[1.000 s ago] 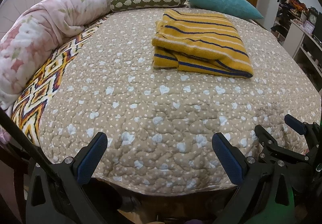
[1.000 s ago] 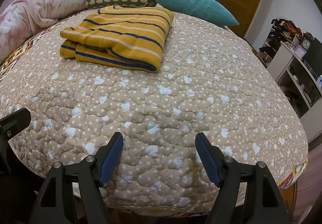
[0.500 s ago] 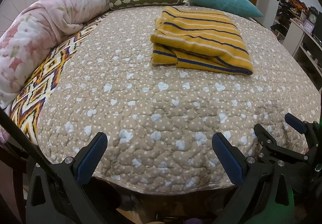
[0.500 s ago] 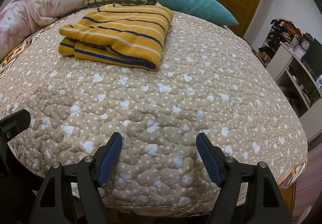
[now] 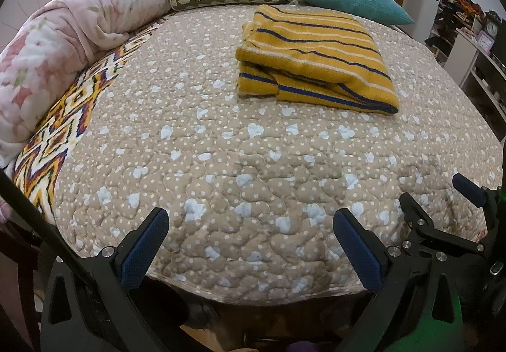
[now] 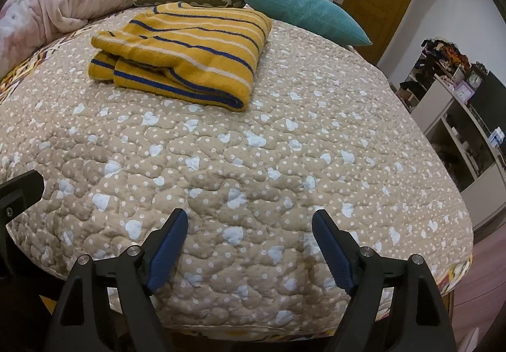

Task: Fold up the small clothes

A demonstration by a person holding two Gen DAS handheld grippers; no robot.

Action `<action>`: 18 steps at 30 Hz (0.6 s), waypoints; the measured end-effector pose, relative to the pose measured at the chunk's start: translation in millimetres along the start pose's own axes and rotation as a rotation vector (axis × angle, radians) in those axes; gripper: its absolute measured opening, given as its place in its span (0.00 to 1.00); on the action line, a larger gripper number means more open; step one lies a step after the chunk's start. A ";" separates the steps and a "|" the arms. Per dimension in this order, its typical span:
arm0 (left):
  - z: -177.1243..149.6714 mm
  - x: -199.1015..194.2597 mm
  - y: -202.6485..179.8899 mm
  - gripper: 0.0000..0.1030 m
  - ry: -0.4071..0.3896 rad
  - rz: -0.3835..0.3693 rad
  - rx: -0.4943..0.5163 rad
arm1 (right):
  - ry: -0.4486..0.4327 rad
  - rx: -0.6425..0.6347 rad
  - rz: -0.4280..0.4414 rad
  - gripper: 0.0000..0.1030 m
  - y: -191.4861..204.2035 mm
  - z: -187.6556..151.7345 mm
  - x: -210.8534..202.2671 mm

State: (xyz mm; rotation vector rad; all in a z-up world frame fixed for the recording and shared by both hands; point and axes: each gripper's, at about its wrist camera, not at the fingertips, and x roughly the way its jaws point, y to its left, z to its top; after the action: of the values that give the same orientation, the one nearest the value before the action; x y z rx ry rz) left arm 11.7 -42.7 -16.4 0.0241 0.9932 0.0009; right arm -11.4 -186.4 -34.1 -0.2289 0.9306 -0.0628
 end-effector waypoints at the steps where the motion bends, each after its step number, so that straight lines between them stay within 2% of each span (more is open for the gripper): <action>1: 0.0 0.3 0.3 1.00 0.001 -0.001 0.001 | -0.001 -0.003 -0.002 0.82 0.1 0.3 -0.2; 10: 2.3 4.5 2.8 1.00 0.007 -0.004 -0.007 | -0.001 0.000 0.004 0.82 -0.1 0.0 -1.0; 18: 14.7 9.4 18.5 1.00 -0.007 0.007 -0.046 | 0.000 0.014 0.037 0.82 -6.0 18.7 6.8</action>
State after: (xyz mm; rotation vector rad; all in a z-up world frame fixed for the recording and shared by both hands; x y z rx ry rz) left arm 29.3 -24.4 -15.9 -0.0151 0.9854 0.0302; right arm 8.0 -190.1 -27.4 -0.1987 0.9340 -0.0353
